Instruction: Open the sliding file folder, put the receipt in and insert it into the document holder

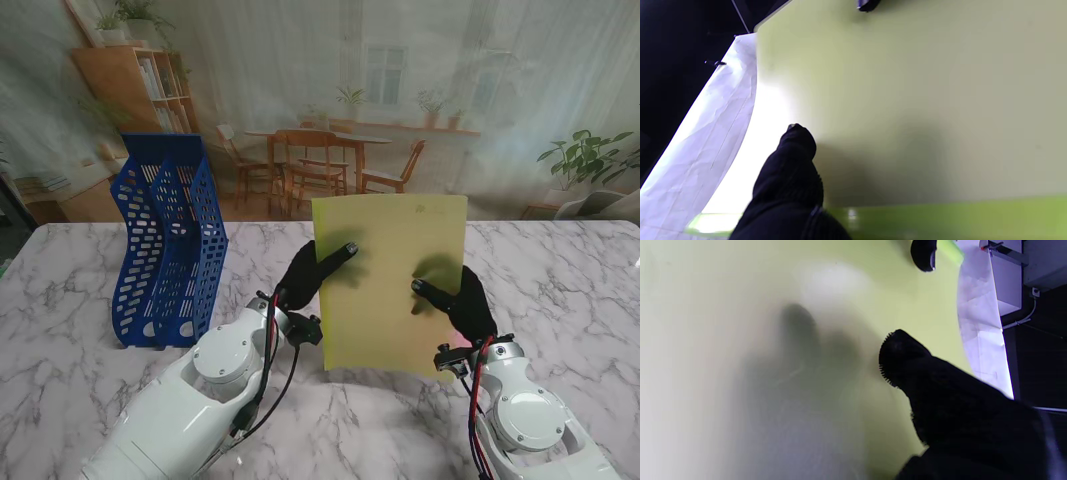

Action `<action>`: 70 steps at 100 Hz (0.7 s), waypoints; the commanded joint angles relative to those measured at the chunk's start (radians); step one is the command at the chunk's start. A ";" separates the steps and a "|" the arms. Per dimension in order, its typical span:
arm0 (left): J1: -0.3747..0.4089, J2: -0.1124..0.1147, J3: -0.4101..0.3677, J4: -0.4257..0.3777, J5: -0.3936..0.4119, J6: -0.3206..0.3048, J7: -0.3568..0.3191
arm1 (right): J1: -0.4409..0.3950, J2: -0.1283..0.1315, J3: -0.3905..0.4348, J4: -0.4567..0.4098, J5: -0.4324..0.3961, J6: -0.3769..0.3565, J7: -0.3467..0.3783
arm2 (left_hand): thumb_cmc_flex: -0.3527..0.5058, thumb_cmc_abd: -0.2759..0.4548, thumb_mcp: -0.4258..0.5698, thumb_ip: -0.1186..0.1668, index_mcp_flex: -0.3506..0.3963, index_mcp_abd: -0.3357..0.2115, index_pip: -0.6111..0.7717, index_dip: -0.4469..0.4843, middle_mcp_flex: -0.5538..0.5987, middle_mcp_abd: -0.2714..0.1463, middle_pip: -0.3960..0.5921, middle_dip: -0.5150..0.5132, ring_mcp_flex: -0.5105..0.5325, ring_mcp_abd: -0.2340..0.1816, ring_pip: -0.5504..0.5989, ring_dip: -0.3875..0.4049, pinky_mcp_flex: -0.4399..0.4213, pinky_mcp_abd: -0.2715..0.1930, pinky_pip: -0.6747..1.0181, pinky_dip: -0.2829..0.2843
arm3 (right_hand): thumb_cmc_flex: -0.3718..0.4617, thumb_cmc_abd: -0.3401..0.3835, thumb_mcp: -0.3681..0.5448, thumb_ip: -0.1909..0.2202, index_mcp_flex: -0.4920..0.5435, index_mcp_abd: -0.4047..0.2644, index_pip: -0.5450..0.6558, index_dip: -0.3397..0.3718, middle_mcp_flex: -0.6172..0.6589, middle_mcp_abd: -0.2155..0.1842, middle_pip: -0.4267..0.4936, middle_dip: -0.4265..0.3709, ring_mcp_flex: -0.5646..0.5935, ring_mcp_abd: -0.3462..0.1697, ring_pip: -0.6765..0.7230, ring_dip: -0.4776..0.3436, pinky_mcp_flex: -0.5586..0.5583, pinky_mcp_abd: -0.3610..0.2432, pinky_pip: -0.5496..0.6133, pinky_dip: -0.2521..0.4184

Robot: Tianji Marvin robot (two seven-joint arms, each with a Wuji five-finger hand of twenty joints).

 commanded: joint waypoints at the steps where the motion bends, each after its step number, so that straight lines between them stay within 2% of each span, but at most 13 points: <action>1: -0.010 0.003 0.001 0.008 0.038 0.002 -0.015 | -0.008 -0.011 0.001 -0.016 0.018 -0.008 0.001 | -0.007 -0.029 0.011 0.028 -0.065 -0.013 -0.063 -0.043 -0.090 0.004 -0.027 -0.019 -0.041 0.025 -0.025 0.018 -0.024 -0.038 -0.033 0.001 | 0.084 0.018 0.103 0.014 0.065 -0.084 0.090 0.041 0.021 0.002 0.042 0.018 0.076 -0.015 0.170 0.046 0.020 -0.036 0.037 0.015; 6: -0.010 0.003 -0.004 0.012 0.050 -0.001 -0.009 | -0.010 -0.014 0.003 -0.017 0.022 -0.014 -0.010 | -0.010 -0.034 0.011 0.028 -0.087 -0.013 -0.083 -0.055 -0.137 0.007 -0.041 -0.026 -0.059 0.027 -0.031 0.018 -0.040 -0.041 -0.043 -0.001 | 0.085 0.017 0.107 0.013 0.064 -0.079 0.091 0.044 0.020 0.008 0.046 0.024 0.077 -0.012 0.178 0.047 0.022 -0.029 0.037 0.017; 12: -0.004 0.001 -0.013 0.008 0.048 -0.001 0.006 | -0.011 -0.016 0.004 -0.019 0.024 -0.017 -0.018 | -0.002 -0.030 0.018 0.030 -0.080 -0.011 -0.087 -0.060 -0.140 0.009 -0.035 -0.025 -0.061 0.026 -0.029 0.021 -0.044 -0.039 -0.044 0.001 | 0.084 0.018 0.109 0.011 0.064 -0.079 0.091 0.047 0.020 0.010 0.051 0.031 0.076 -0.010 0.200 0.054 0.031 -0.027 0.047 0.025; 23: 0.006 -0.003 -0.028 0.004 0.062 -0.010 0.046 | -0.011 -0.020 0.002 -0.022 0.032 -0.023 -0.034 | 0.036 -0.004 0.044 0.035 0.019 -0.001 -0.037 -0.039 -0.067 0.010 0.003 -0.012 -0.027 0.023 -0.013 0.027 -0.018 -0.035 -0.024 0.011 | 0.084 0.019 0.112 0.011 0.064 -0.078 0.092 0.050 0.021 0.011 0.056 0.038 0.077 -0.007 0.222 0.060 0.038 -0.023 0.061 0.035; 27: 0.009 -0.004 -0.033 0.001 0.064 -0.013 0.055 | -0.009 -0.021 0.001 -0.020 0.033 -0.025 -0.038 | 0.064 0.011 0.045 0.023 0.051 0.002 0.009 -0.003 -0.037 0.009 0.015 -0.007 -0.012 0.019 -0.009 0.026 -0.007 -0.034 -0.014 0.017 | 0.084 0.019 0.111 0.010 0.065 -0.079 0.093 0.051 0.022 0.011 0.056 0.038 0.076 -0.007 0.225 0.060 0.039 -0.023 0.062 0.036; 31: 0.011 -0.004 -0.040 -0.001 0.063 -0.016 0.059 | -0.009 -0.021 0.001 -0.020 0.036 -0.025 -0.037 | 0.100 0.000 0.047 0.017 0.082 -0.007 0.052 0.060 -0.001 -0.006 0.026 -0.003 0.006 0.015 -0.004 0.024 0.006 -0.032 -0.005 0.020 | 0.084 0.019 0.112 0.011 0.065 -0.079 0.093 0.051 0.022 0.011 0.057 0.038 0.076 -0.007 0.226 0.061 0.041 -0.024 0.063 0.037; 37: 0.014 -0.006 -0.047 -0.002 0.065 -0.021 0.072 | -0.003 -0.026 -0.004 -0.015 0.031 -0.033 -0.057 | 0.144 -0.009 0.052 0.007 0.128 -0.049 0.093 0.103 0.069 -0.055 0.042 0.000 0.030 -0.003 0.001 0.021 0.024 -0.032 0.007 0.023 | 0.084 0.020 0.111 0.010 0.065 -0.081 0.093 0.052 0.023 0.010 0.058 0.039 0.076 -0.008 0.230 0.061 0.042 -0.026 0.063 0.038; 43: 0.017 -0.006 -0.055 -0.006 0.060 -0.024 0.076 | 0.001 -0.028 -0.009 -0.011 0.032 -0.036 -0.068 | 0.174 -0.002 0.056 0.002 0.182 -0.066 0.133 0.120 0.136 -0.066 0.055 0.002 0.050 -0.009 0.006 0.019 0.036 -0.031 0.015 0.024 | 0.084 0.020 0.111 0.011 0.064 -0.082 0.094 0.052 0.023 0.011 0.058 0.039 0.075 -0.007 0.233 0.062 0.041 -0.025 0.064 0.039; 52: 0.021 -0.008 -0.062 -0.008 0.065 -0.032 0.092 | 0.007 -0.030 -0.014 -0.007 0.029 -0.031 -0.073 | 0.175 0.002 0.107 -0.018 0.216 -0.076 0.182 0.108 0.188 -0.078 0.048 -0.004 0.074 -0.020 0.013 0.013 0.053 -0.031 0.027 0.024 | 0.083 0.022 0.109 0.010 0.064 -0.083 0.094 0.052 0.023 0.009 0.059 0.039 0.074 -0.008 0.234 0.061 0.041 -0.025 0.064 0.041; 70: 0.029 -0.009 -0.075 -0.010 0.063 -0.041 0.107 | 0.011 -0.030 -0.016 -0.002 0.026 -0.029 -0.073 | 0.175 0.007 0.120 -0.021 0.219 -0.076 0.209 0.097 0.197 -0.074 0.043 -0.007 0.083 -0.023 0.016 0.010 0.063 -0.032 0.033 0.024 | 0.083 0.025 0.107 0.011 0.062 -0.086 0.095 0.052 0.021 0.009 0.060 0.040 0.074 -0.008 0.234 0.059 0.040 -0.026 0.063 0.042</action>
